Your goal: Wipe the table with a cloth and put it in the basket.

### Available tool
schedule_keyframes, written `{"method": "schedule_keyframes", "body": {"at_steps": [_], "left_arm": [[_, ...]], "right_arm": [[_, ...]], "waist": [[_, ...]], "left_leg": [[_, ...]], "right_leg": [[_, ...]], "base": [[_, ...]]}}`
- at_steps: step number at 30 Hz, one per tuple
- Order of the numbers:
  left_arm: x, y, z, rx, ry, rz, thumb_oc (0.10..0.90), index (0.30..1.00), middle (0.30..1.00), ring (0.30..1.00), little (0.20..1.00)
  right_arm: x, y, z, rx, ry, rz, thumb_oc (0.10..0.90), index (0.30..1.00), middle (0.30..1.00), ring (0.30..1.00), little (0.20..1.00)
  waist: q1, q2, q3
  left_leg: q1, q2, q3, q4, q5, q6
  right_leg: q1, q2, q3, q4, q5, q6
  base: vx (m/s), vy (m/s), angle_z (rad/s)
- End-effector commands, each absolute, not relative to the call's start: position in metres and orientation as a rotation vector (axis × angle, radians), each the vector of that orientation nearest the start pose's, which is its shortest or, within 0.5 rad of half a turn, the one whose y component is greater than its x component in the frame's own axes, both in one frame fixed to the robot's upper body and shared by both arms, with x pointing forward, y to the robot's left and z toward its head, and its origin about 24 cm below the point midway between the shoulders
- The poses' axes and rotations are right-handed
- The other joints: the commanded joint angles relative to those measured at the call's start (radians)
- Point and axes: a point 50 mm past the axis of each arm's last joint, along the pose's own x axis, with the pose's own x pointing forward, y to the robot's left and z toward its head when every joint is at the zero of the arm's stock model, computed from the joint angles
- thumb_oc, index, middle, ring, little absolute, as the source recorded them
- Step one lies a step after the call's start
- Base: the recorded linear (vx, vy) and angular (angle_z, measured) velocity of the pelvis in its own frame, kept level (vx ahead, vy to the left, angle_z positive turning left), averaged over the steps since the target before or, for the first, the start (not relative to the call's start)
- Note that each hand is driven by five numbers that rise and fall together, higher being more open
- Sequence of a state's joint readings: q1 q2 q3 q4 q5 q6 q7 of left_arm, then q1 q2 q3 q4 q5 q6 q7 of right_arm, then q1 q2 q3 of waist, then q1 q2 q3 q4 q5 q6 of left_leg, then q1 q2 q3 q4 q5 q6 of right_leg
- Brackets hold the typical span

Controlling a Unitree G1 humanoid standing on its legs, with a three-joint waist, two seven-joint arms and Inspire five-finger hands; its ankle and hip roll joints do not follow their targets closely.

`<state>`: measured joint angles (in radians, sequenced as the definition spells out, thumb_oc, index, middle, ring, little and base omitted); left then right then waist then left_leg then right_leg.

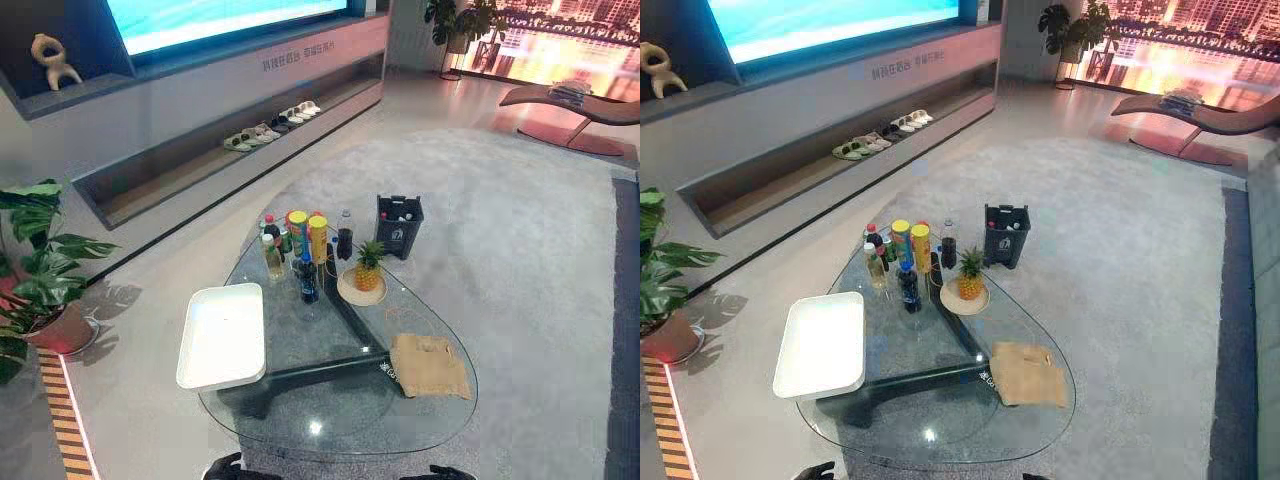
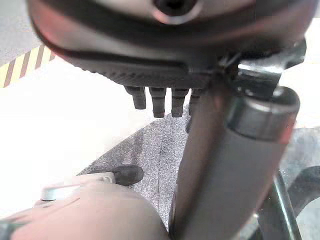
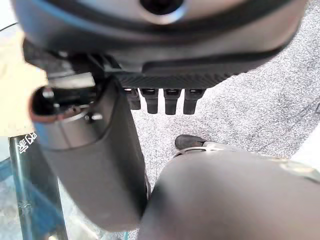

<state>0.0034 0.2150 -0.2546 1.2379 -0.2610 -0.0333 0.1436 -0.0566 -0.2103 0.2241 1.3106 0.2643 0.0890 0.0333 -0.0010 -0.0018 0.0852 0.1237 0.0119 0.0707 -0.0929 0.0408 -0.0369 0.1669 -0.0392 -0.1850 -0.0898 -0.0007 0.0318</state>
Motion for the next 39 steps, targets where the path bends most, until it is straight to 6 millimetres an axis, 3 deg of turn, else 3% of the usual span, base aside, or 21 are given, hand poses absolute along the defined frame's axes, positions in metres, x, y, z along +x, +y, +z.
{"method": "schedule_keyframes", "body": {"at_steps": [1, 23, 32, 39], "left_arm": [[0.108, 0.223, -0.160, 0.242, 1.155, 0.191, 0.800, 0.900, 0.900, 0.900, 0.900], [0.113, 0.220, -0.159, 0.228, 1.137, 0.187, 0.800, 0.900, 0.900, 0.900, 0.900], [0.116, 0.223, -0.157, 0.234, 1.127, 0.190, 0.800, 0.900, 0.900, 0.900, 0.900], [0.117, 0.223, -0.156, 0.266, 1.116, 0.177, 0.800, 0.900, 0.900, 0.900, 0.900]], "right_arm": [[0.081, -0.230, -0.167, -0.150, 1.395, -0.093, 0.800, 0.900, 0.900, 0.900, 0.900], [0.089, -0.227, -0.165, -0.198, 1.352, -0.081, 0.800, 0.900, 0.900, 0.900, 0.900], [0.119, -0.226, -0.157, -0.169, 1.184, -0.103, 0.800, 0.900, 0.900, 0.900, 0.900], [0.159, -0.215, -0.139, -0.148, 0.957, -0.096, 0.800, 0.900, 0.900, 0.900, 0.900]], "waist": [[0.025, -0.009, 0.041], [0.024, -0.017, 0.050], [0.026, -0.023, 0.065], [0.025, -0.027, 0.088]], "left_leg": [[0.032, 0.028, 0.049, 0.006, -0.084, -0.006], [0.025, 0.032, 0.048, 0.006, -0.081, -0.008], [0.019, 0.032, 0.049, 0.006, -0.077, -0.007], [0.002, 0.034, 0.053, 0.011, -0.071, -0.006]], "right_leg": [[-0.013, -0.082, -0.005, 0.025, -0.005, 0.091], [-0.019, -0.077, 0.000, 0.023, -0.001, 0.091], [-0.032, -0.076, 0.009, 0.026, 0.003, 0.091], [-0.056, -0.079, 0.012, 0.029, 0.012, 0.093]], "base": [[-0.11, 0.218, -0.36], [0.00, 0.000, 0.00], [0.00, 0.000, 0.00], [0.00, 0.000, 0.00]]}}
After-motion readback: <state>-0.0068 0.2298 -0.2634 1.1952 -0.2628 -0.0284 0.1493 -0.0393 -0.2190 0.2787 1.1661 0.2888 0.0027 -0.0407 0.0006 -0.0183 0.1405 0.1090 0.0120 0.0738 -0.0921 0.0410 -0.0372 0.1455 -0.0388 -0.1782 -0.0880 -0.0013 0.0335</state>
